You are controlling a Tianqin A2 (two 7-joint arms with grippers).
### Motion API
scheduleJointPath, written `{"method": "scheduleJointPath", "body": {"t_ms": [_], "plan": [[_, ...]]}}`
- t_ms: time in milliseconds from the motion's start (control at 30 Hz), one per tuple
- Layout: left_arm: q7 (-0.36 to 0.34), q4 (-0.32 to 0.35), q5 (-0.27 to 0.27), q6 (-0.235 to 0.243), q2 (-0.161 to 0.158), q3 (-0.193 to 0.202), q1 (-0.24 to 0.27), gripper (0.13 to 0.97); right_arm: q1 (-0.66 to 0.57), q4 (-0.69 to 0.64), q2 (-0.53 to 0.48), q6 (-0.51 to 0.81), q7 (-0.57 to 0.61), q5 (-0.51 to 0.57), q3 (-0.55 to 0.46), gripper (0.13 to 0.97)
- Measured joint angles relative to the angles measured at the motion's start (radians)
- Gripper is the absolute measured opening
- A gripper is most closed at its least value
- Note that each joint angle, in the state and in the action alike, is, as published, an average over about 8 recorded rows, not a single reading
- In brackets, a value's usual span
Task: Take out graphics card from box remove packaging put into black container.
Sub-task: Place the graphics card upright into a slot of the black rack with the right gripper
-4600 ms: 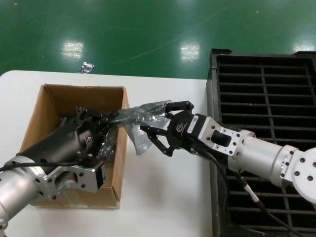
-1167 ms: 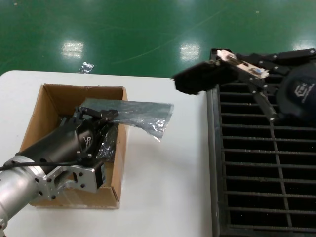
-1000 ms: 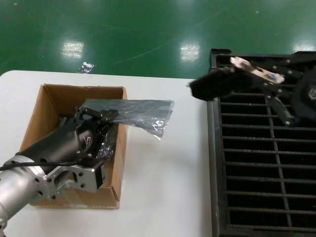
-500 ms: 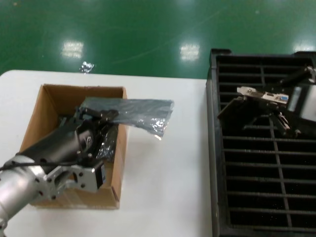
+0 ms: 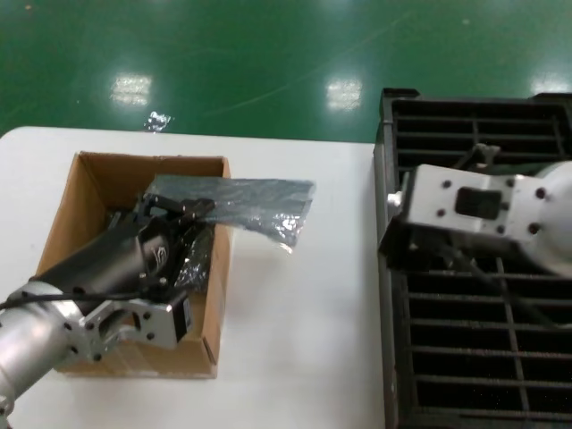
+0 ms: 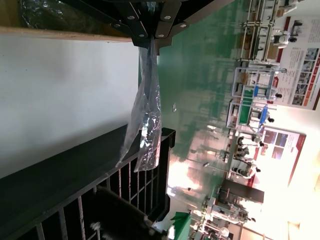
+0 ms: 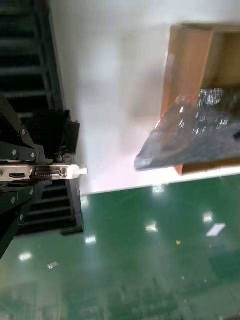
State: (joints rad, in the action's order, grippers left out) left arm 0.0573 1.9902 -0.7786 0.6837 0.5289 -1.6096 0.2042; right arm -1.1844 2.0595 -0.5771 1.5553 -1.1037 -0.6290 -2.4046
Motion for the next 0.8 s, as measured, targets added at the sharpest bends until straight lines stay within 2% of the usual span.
{"method": "scheduleJointPath", "body": {"t_ms": [167,333,600,800], "plan": [[0.0,0.0,0.0,0.0,0.0,0.0,0.0,0.139,-0.143,0.0,-0.024,0.011,-0.169,-0.06,-0.202,0.178],[0.0,0.0,0.0,0.0,0.0,0.0,0.0,0.139,-0.205,0.0,-0.045,0.014,-0.267,-0.068,-0.308,0.178],[0.0,0.0,0.0,0.0,0.0,0.0,0.0,0.139,-0.154,0.0,-0.061,0.015,-0.312,0.065,-0.342,0.178],[0.0,0.0,0.0,0.0,0.0,0.0,0.0,0.139,-0.042,0.0,-0.068,0.013,-0.281,0.174,-0.283,0.178]]}}
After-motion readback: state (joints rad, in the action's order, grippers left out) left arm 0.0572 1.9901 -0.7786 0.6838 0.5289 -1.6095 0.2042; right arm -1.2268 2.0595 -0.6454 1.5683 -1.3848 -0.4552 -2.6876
